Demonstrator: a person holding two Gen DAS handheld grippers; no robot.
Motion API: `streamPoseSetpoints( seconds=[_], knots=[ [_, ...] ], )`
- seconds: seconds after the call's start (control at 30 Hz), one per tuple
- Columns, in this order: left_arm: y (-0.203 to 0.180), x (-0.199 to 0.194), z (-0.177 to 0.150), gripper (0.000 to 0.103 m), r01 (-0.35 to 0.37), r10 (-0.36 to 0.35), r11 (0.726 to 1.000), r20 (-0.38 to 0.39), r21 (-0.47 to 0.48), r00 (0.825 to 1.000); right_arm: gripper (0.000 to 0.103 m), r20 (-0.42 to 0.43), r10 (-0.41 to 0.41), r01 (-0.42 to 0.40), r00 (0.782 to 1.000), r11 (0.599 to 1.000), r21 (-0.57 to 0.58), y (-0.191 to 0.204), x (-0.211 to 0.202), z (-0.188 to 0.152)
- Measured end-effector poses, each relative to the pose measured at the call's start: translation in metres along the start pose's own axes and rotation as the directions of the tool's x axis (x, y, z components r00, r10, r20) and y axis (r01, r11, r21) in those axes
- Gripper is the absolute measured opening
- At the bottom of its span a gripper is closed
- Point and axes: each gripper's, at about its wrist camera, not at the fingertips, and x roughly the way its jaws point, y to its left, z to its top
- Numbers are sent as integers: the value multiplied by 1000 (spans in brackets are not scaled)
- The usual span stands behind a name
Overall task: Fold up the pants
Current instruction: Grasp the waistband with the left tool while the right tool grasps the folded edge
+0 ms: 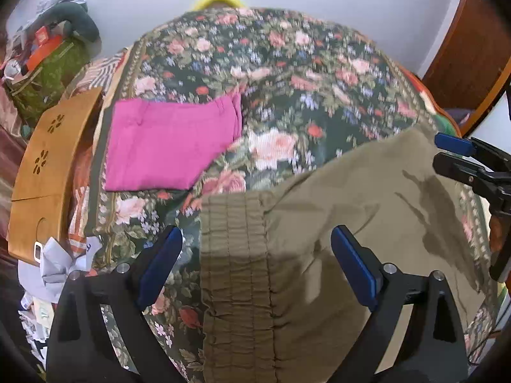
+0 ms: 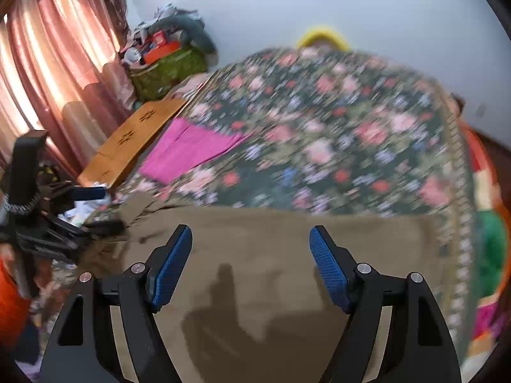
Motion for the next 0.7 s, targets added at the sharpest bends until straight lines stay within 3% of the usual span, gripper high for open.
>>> streamPoseSetpoints(
  seconds=[0.13, 0.3, 0.47, 0.7],
  knots=[
    [-1, 25, -10, 95, -16, 17, 1000, -73, 18, 997, 73, -126, 54, -49, 991, 998, 43, 9, 43, -9],
    [4, 44, -23, 99, -16, 18, 1000, -118, 16, 993, 74, -289, 55, -42, 956, 998, 51, 10, 81, -32],
    [12, 39, -28, 99, 10, -14, 999, -116, -34, 993, 81, -293, 37, -39, 955, 999, -1, 15, 66, -47],
    [1, 14, -41, 99, -42, 43, 999, -73, 16, 996, 84, -297, 17, -18, 955, 1000, 0, 11, 36, -74]
  ],
)
